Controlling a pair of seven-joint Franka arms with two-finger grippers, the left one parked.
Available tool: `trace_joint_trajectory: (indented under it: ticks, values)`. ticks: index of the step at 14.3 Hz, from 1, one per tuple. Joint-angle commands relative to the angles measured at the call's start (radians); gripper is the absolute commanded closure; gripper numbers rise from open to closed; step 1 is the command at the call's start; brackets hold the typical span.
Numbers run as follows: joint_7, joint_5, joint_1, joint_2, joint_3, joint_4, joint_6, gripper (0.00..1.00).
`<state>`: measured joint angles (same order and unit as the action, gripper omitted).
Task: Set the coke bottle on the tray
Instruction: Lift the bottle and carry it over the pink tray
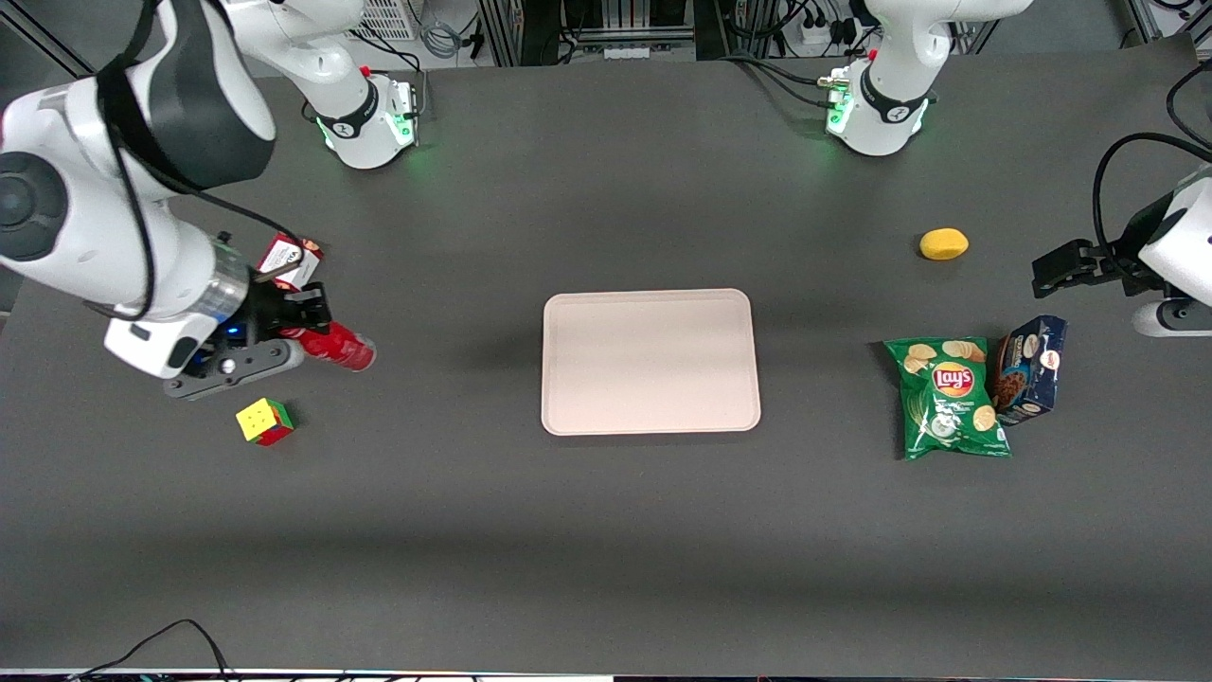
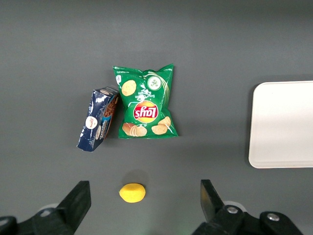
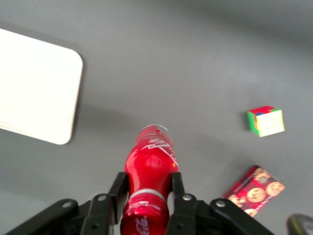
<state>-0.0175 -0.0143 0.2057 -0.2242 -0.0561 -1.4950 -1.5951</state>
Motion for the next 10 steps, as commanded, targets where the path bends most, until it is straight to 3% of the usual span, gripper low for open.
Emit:
trace_joint_trajectory:
  ticks: [1,5,10]
  values:
    - [0.227,-0.013,0.113,-0.007,-0.016,0.033,0.009,1.0]
    - [0.477,-0.062,0.248,-0.021,-0.01,0.035,-0.049,1.0]
    - [0.697,-0.05,0.366,-0.096,-0.021,0.03,-0.176,1.0]
